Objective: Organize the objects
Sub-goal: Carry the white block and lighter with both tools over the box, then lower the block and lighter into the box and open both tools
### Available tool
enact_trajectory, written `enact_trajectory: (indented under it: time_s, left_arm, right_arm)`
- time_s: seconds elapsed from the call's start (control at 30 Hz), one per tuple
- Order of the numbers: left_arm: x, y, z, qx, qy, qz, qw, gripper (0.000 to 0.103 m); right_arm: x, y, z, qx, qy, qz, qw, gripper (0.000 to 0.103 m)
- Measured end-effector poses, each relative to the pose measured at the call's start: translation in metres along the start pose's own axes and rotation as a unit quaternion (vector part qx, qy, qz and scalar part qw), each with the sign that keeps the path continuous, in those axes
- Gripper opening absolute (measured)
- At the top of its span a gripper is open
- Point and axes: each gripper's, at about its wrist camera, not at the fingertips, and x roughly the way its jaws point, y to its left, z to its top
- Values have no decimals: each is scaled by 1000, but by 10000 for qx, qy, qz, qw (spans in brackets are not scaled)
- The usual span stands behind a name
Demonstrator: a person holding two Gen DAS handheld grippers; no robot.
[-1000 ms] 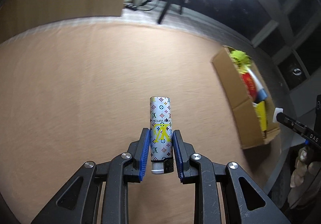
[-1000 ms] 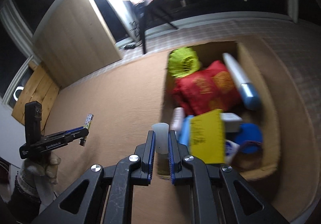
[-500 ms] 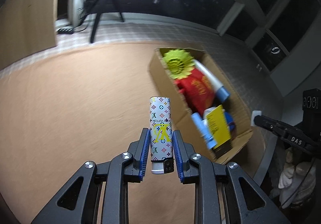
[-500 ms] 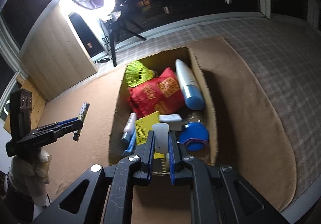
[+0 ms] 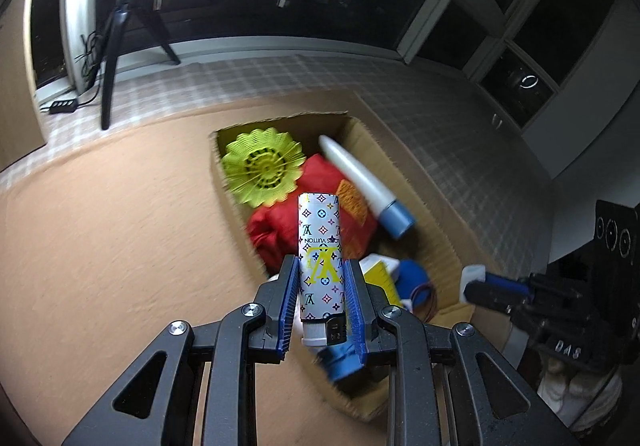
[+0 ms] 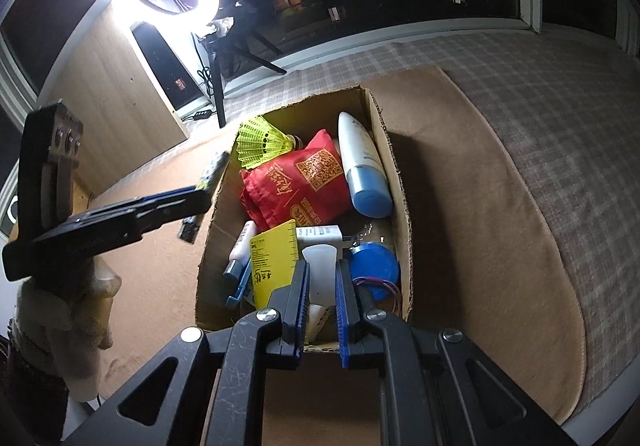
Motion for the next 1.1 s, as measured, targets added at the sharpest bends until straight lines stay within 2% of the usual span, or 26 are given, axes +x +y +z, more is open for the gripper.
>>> enact_trajectory:
  time_s: [0.53,0.63,0.67,0.73,0.77,0.8,1.1]
  left_arm:
    - [45,-32,31,199,124,46,9997,25]
    - [49,-37,35,250,131,63,9996,25]
    - [50,-38,36,256,126,57,9996,25]
    - [51,-40,38,280,171,16,9995,34]
    - [52,-42,39,306,196,23,9993,47]
    - [52,-43,40,319,156,66,9993,52]
    - [46,-35,40,266,106,141,9995,52]
  right_arm:
    - [6,-13,4,-43,81,57,9999,12]
    - [4,-13,4,-82,42,47,9999,16]
    - [4,-13,5,-87,24,34,10000,21]
    - [4,-12,6,-103,14,59,9999,27]
    - [3,-11,6,-112,0,39,9999,31]
    - [2,-10,7,-127,-17,11,9999,32]
    - [1,-8,8,-131,-69,-22,9999,39]
